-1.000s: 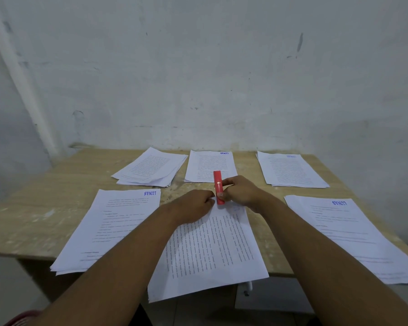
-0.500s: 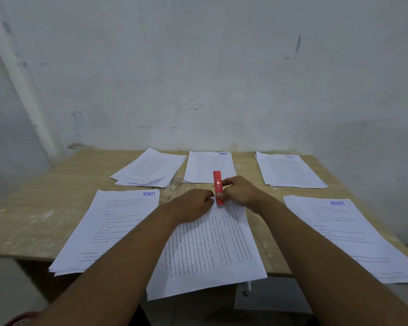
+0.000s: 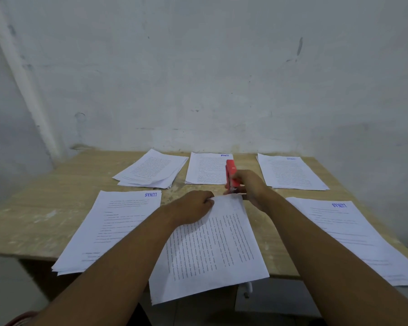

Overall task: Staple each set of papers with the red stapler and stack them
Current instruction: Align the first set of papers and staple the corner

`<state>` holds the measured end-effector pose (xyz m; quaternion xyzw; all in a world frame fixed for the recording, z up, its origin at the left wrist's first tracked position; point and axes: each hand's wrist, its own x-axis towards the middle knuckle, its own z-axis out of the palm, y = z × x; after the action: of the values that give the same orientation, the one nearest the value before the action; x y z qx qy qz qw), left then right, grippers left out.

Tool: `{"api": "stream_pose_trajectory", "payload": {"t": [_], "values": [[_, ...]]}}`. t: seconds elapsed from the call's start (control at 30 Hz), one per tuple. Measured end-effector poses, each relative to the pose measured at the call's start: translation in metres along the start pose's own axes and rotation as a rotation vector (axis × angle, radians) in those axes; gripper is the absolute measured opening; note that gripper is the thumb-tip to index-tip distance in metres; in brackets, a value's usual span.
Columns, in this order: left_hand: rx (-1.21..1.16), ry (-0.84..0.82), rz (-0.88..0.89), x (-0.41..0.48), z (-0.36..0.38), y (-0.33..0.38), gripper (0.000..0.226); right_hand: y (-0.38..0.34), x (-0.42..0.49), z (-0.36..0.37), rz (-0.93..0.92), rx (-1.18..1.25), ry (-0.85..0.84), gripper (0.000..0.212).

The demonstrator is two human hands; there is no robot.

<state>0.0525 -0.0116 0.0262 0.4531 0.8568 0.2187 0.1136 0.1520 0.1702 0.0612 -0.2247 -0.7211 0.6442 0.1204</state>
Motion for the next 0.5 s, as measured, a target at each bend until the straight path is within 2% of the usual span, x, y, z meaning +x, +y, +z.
{"api": "stream_pose_trajectory", "payload": {"t": [0.1, 0.27, 0.43, 0.5], "values": [[-0.023, 0.003, 0.007, -0.002, -0.002, -0.001, 0.036, -0.005, 0.001, -0.009, 0.048, 0.152, 0.056, 0.035], [-0.054, 0.013, 0.036, -0.002, -0.005, 0.0, 0.032, 0.005, -0.001, -0.024, -0.033, -0.057, 0.123, 0.018], [-0.072, 0.02, 0.052, -0.002, -0.005, 0.0, 0.03, 0.018, -0.008, -0.025, -0.085, -0.149, 0.054, 0.027], [-0.075, 0.018, 0.044, -0.001, -0.005, -0.001, 0.027, 0.023, -0.01, -0.026, -0.09, -0.187, 0.004, 0.039]]}}
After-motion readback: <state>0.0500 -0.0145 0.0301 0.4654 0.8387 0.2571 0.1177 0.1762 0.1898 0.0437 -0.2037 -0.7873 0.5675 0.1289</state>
